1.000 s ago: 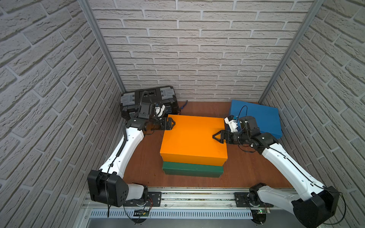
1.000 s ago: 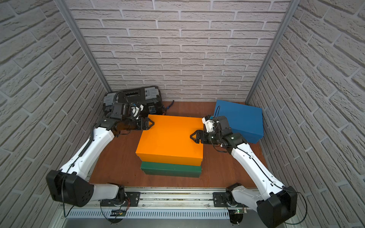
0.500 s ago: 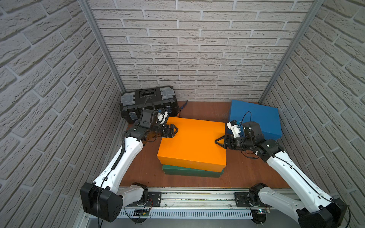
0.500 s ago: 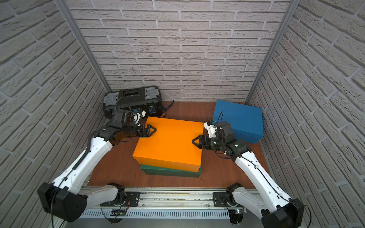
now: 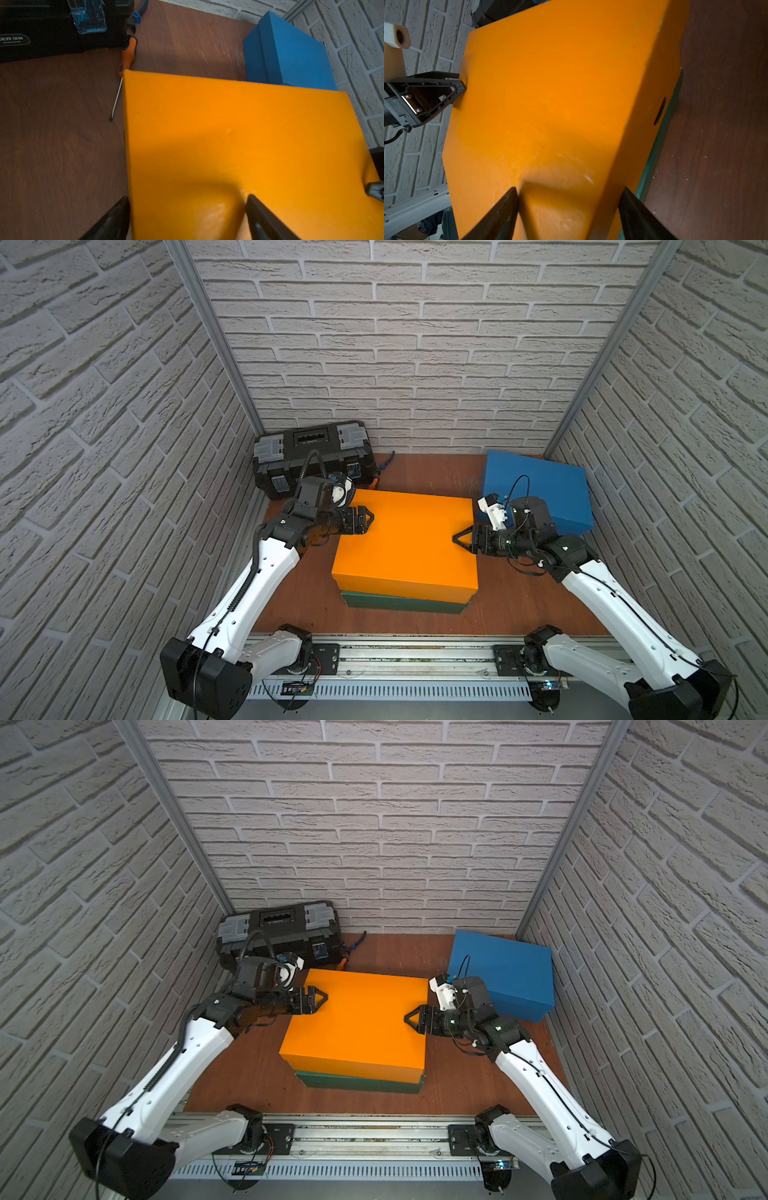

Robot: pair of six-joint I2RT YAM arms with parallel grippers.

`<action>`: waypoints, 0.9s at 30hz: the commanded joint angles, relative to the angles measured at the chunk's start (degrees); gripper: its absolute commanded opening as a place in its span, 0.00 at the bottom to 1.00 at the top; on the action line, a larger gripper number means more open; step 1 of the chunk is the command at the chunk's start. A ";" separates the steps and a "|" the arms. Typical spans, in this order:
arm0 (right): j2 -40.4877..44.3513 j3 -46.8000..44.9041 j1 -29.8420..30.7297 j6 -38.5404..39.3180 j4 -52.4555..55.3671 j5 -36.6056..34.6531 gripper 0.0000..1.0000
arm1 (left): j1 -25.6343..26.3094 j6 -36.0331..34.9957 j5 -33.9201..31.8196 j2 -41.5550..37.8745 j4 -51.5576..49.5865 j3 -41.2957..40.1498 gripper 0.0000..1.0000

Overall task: Stack the shoeboxes
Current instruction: Adjust the shoebox.

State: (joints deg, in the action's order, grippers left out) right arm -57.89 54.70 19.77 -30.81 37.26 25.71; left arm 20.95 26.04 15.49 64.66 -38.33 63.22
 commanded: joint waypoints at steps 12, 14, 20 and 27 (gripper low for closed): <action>-2.78 0.68 0.57 2.51 -3.44 -0.35 0.75 | 2.94 2.65 1.41 -2.44 -4.03 -2.75 0.86; -2.45 0.45 0.67 2.68 -3.05 -0.70 0.75 | 3.18 2.62 1.26 -2.52 -4.03 -3.14 0.86; -1.10 -0.20 0.60 2.38 -2.45 -1.75 0.76 | 3.46 2.22 -0.10 -2.50 -4.03 -3.13 0.89; 0.70 0.32 0.53 2.26 -0.92 -4.34 0.83 | 2.58 -1.92 -1.41 -1.71 -6.65 0.87 0.97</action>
State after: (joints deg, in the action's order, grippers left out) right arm -58.70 55.59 19.79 -29.47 36.21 23.42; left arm 23.29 27.09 12.71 62.30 -39.97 62.43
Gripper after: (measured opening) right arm 0.827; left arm 0.967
